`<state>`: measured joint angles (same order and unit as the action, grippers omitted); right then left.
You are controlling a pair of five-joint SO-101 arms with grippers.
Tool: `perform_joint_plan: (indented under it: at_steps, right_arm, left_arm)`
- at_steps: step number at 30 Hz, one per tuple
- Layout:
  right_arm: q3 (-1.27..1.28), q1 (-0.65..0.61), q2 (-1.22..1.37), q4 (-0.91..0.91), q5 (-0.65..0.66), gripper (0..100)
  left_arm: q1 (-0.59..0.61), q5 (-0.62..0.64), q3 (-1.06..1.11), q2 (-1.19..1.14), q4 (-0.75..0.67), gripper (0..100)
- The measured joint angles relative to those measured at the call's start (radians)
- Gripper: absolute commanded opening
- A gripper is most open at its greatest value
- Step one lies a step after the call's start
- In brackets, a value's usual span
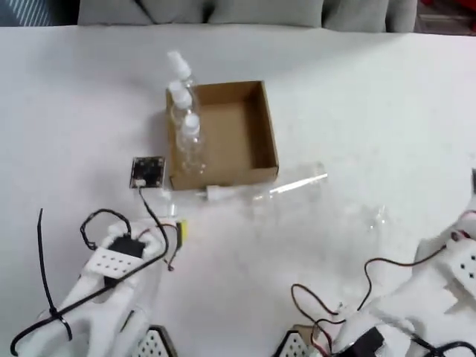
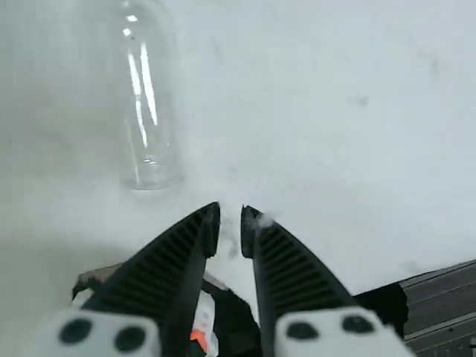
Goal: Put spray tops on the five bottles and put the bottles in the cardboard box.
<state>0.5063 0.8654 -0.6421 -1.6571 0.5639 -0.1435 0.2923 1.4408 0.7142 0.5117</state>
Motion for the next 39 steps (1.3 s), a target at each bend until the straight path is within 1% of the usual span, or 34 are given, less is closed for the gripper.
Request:
perform_joint_plan:
  at_steps: [4, 8, 11, 14, 21, 24, 28, 32, 34, 39]
  right_arm:
    - [-0.038, -0.091, 0.0, -0.031, -0.098, 3.3]
    - [-0.038, -0.183, 0.0, -0.031, -0.166, 3.3]
    - [-0.017, -0.247, 0.0, -0.02, -0.215, 7.8]
    - [0.037, -0.273, 0.0, 0.046, -0.267, 13.1]
    - [0.115, -0.354, 0.0, 0.172, -0.399, 13.6]
    - [0.124, -0.37, 0.002, 0.19, -0.442, 13.7]
    - [0.157, -0.371, 0.0, 0.219, -0.496, 13.8]
    - [0.161, -0.388, 0.0, 0.233, -0.549, 13.8]
    - [0.163, -0.4, 0.0, 0.241, -0.562, 13.8]
    - [0.21, -0.399, 0.0, 0.293, -0.569, 13.8]
  left_arm:
    - [0.0, 0.0, 0.0, 0.0, 0.0, 2]
    - [0.0, 0.0, 0.0, 0.0, 0.0, 2]
    - [0.0, 0.0, 0.0, 0.0, 0.0, 2]
    - [0.0, 0.0, 0.0, 0.0, 0.0, 2]
    - [0.0, 0.0, 0.0, 0.0, 0.0, 2]
    - [0.0, -0.005, 0.0, 0.0, 0.0, 2]
    - [0.0, -0.055, 0.0, 0.0, 0.0, 2]
    - [-0.003, -0.066, 0.0, 0.0, 0.0, 2]
    - [-0.025, -0.072, 0.0, 0.0, 0.0, 2]
    - [-0.028, -0.074, 0.0, 0.0, 0.0, 2]
